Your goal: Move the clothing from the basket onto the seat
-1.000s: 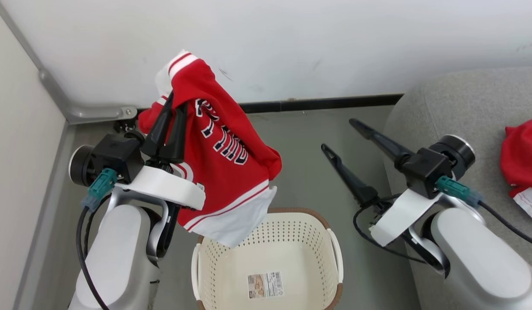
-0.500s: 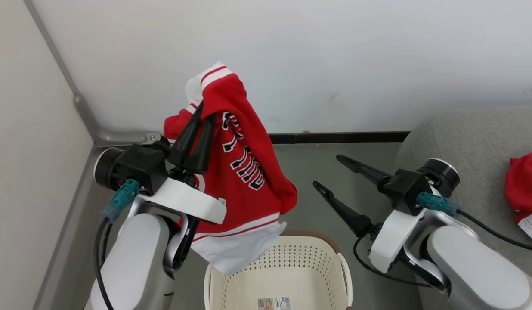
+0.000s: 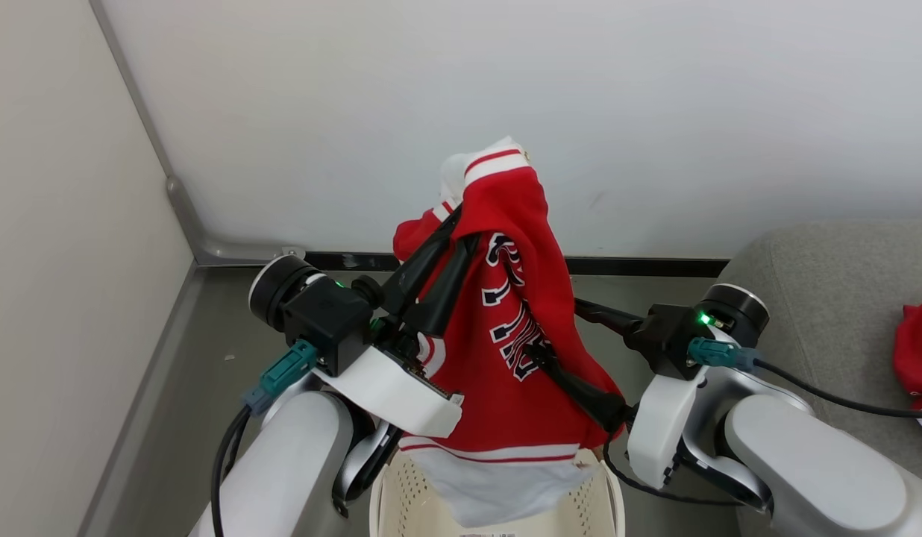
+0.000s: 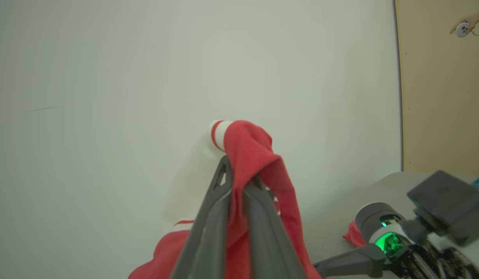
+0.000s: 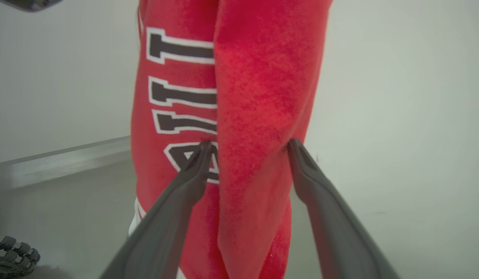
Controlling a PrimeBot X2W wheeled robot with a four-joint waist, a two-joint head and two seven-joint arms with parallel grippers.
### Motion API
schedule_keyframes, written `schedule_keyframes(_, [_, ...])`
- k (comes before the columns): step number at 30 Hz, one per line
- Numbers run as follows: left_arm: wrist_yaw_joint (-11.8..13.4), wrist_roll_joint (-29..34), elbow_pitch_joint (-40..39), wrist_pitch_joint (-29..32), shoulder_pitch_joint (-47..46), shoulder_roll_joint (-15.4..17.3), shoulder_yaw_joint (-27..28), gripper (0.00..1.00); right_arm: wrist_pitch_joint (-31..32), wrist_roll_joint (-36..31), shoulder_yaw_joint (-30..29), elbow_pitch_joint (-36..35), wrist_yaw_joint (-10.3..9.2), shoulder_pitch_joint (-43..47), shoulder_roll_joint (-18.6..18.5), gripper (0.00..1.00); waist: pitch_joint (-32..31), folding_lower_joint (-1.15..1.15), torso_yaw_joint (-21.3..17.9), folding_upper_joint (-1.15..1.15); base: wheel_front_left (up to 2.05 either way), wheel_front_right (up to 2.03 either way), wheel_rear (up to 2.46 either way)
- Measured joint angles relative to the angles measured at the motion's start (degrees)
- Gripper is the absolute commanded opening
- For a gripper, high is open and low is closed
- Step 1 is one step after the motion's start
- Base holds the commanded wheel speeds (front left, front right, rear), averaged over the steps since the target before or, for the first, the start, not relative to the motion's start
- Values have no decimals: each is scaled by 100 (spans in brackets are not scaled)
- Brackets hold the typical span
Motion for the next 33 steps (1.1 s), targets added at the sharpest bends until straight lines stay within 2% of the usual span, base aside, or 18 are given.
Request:
schedule_keyframes(15, [0,-425,-357,0,-18,202,-634,0,82,347,615,-14,0,-528,-20,100,-12,0,174,0,0,0,0])
schedule_keyframes(16, [0,-475,-366,0,-18,224,-641,0,80,347,660,-9,0,-564,-18,66,-8,0,181,0,0,0,0])
schedule_keyframes(17, [0,-506,-376,0,-18,234,-647,0,54,347,725,-10,0,-615,-16,66,-4,0,186,0,0,0,0])
schedule_keyframes(18, [0,-544,-381,0,-18,240,-651,0,23,348,770,-10,0,-643,-1,45,2,0,191,0,0,0,0])
schedule_keyframes(20, [0,-606,-385,0,-18,269,-651,0,-1,376,883,-11,0,-723,42,27,14,0,194,0,0,0,0])
schedule_keyframes(21, [0,-642,-385,0,-18,281,-649,0,-45,376,923,-11,1,-750,55,9,20,0,193,0,0,0,0])
schedule_keyframes(22, [0,-671,-382,0,-18,297,-646,0,-60,379,959,-8,1,-762,66,0,26,0,191,0,0,0,0])
schedule_keyframes(27, [0,-853,-268,0,-17,425,-541,0,-223,409,1145,65,1,-856,75,0,62,0,152,0,0,0,0])
schedule_keyframes(33, [0,-920,233,0,30,620,-236,0,-408,537,1167,138,1,-856,64,0,87,0,71,0,0,0,0])
